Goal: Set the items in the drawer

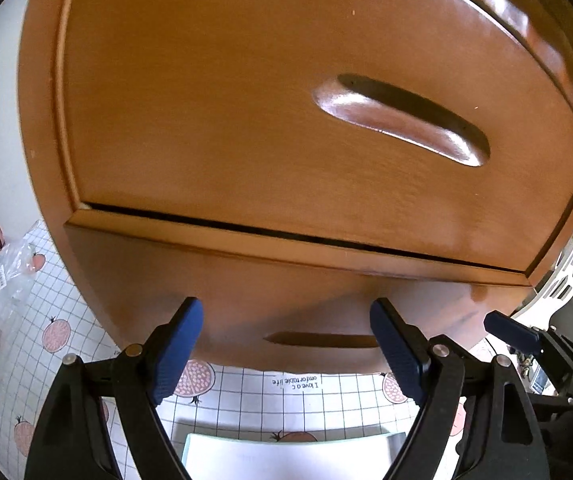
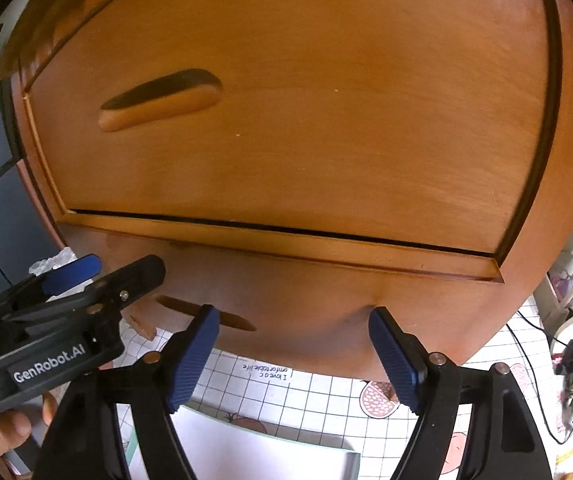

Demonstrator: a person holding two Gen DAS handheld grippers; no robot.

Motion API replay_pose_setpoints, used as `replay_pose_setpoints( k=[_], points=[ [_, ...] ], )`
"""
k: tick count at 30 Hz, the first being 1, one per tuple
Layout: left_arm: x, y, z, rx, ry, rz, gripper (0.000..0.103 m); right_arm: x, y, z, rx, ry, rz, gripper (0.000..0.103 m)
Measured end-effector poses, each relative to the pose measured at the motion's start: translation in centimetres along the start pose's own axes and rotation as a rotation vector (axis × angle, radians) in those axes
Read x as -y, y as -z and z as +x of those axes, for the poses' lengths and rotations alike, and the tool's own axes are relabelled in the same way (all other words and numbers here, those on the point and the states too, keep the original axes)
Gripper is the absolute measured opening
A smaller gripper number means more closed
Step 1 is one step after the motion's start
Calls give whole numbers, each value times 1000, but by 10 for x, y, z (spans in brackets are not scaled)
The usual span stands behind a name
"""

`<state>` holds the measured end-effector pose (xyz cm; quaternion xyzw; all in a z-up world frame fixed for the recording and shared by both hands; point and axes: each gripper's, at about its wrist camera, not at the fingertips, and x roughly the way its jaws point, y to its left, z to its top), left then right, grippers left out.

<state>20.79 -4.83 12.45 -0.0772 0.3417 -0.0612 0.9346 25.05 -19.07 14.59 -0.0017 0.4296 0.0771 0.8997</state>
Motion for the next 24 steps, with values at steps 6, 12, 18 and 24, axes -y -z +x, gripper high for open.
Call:
replay_pose_setpoints(
  k=[6,12,18,24],
  points=[
    [-13,18,-31,-3,-19,-21,86,-4,19,-18,-21,-16,17,81],
    [-28,47,-58,-30,-58,-29,86,-7,49,-38,-56,-17,12,94],
    [-40,81,-83,-60,-80,-18,98,-10,76,-60,-69,-32,1,103],
    [-43,109,-106,-54,-88,-16,103,-12,100,-81,-73,-28,-7,103]
  ],
)
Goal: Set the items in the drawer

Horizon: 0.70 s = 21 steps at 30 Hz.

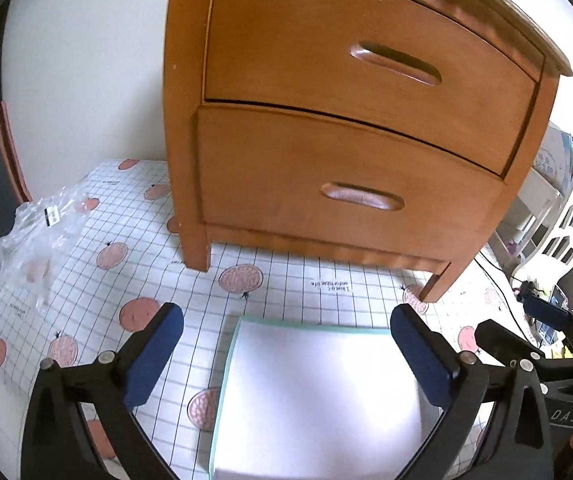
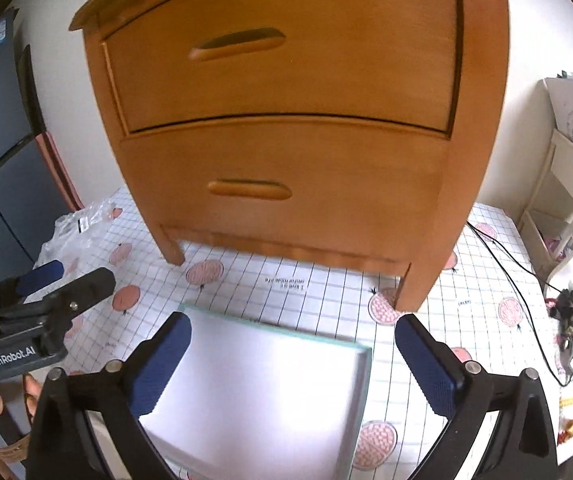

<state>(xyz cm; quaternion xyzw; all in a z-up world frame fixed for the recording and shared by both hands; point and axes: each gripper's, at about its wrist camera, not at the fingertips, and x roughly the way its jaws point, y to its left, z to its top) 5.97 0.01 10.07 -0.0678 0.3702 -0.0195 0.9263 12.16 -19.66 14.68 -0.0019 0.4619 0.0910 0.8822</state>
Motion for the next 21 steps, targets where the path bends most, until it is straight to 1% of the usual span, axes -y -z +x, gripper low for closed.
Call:
replay_pose_setpoints(
  k=[3,6,9,13,18,19,21],
  points=[
    [2,7,1,0,1,-8,103,1,12,-3,-9,2,22,103],
    [0,22,-5,-16,6,-13,103,-1,25,-8,-15,16,26,103],
    [2,40,-9,-37,9,20,103,0,40,-12,-25,26,25,103],
    [3,58,-14,-43,-4,30,103,2,55,-17,-32,36,39,103],
    [0,74,-13,-47,19,-11,103,3,73,-17,-37,45,54,103],
    [0,77,-13,-46,10,-12,103,3,76,-17,-37,47,52,103],
    [0,81,-10,-47,-38,0,103,2,85,-15,-42,52,46,103]
  ],
)
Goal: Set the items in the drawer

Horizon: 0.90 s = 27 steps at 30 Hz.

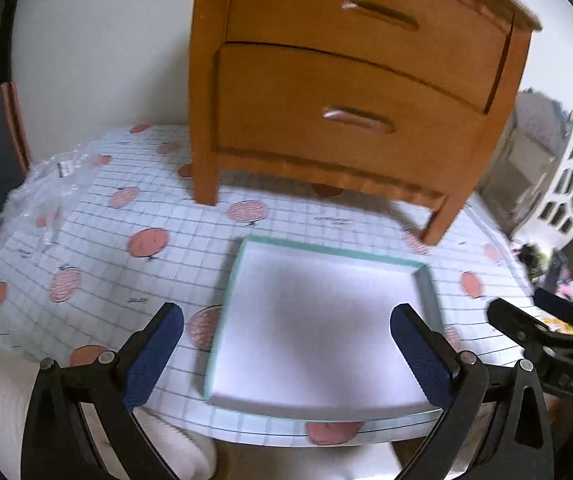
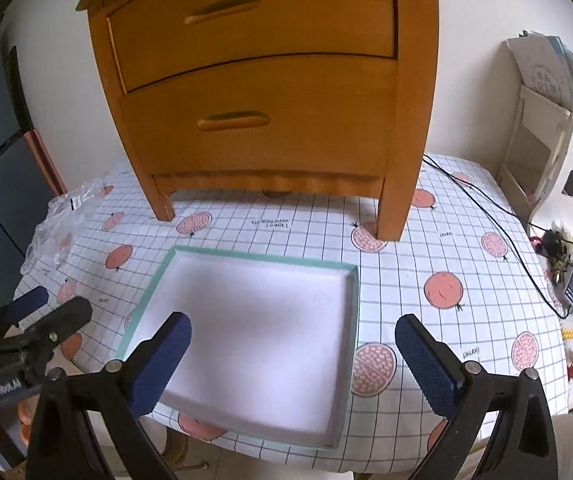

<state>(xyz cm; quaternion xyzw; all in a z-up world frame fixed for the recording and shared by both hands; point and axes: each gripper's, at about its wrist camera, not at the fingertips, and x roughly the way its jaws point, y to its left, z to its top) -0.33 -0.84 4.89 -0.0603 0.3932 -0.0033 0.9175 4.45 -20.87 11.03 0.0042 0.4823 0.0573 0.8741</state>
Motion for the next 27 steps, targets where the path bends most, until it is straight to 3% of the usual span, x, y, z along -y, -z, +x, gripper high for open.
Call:
replay_pose_setpoints(
  k=[2,7,13,27],
  points=[
    [-1,3,3,-1,-32,7,103,1,7,4,-8,6,0,103],
    [-6,7,8,-5,-14,-14,103,3,17,13,-21,15,6,103],
    [-2,10,14,-38,-57,4,103,7,24,19,-15,29,14,103],
    [1,16,21,-67,-48,24,103,11,33,33,-34,36,20,103]
  ],
)
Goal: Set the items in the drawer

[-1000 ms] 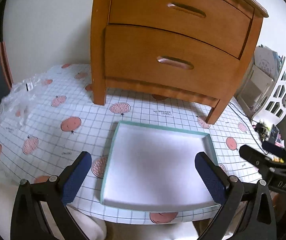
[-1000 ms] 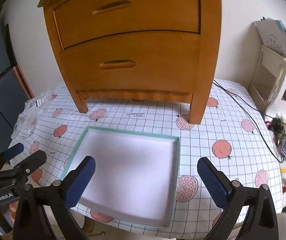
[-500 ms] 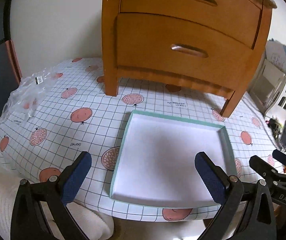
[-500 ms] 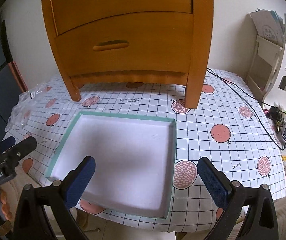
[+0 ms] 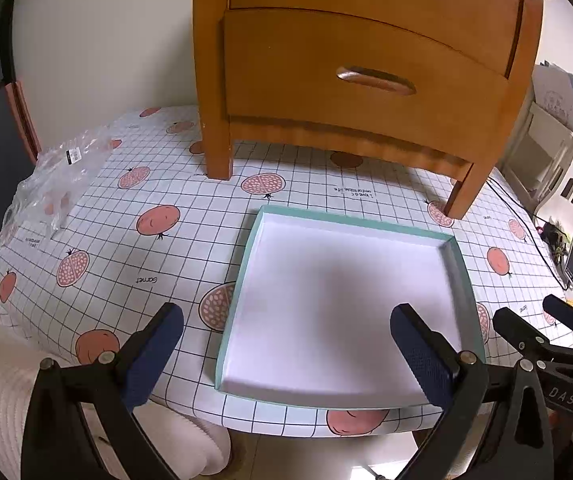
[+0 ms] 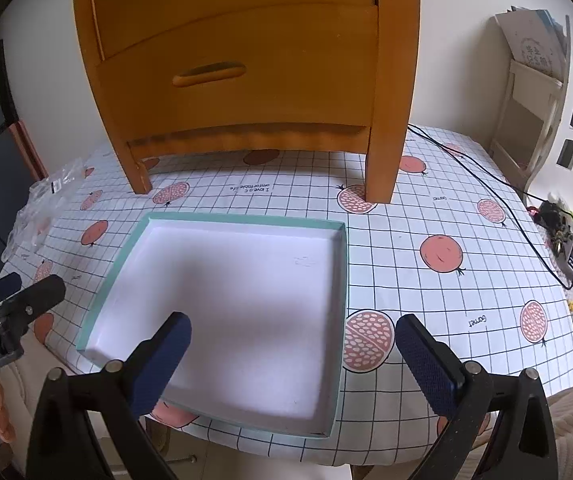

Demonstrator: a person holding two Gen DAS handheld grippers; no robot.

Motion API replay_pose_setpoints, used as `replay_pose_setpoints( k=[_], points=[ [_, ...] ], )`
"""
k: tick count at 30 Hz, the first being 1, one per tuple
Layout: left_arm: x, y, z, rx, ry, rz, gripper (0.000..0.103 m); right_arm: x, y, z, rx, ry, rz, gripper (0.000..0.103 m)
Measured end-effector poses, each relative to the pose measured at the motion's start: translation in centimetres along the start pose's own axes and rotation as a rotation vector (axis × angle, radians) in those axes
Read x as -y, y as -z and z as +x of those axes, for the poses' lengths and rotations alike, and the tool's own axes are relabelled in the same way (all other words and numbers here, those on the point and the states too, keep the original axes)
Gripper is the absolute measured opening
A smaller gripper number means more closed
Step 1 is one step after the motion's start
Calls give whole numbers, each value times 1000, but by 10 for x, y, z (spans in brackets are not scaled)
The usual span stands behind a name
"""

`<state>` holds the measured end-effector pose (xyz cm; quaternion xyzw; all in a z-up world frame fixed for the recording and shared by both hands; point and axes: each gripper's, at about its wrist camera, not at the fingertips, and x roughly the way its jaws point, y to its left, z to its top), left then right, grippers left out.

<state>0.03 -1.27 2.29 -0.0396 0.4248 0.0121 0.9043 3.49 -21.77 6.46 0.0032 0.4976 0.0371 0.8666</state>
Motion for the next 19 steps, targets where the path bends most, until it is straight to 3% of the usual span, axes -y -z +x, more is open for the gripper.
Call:
replay_pose_setpoints(
  k=[19],
  points=[
    [-1,2,0,3,-4,-8,103,0,2,3,-6,-5,5,103]
  ],
)
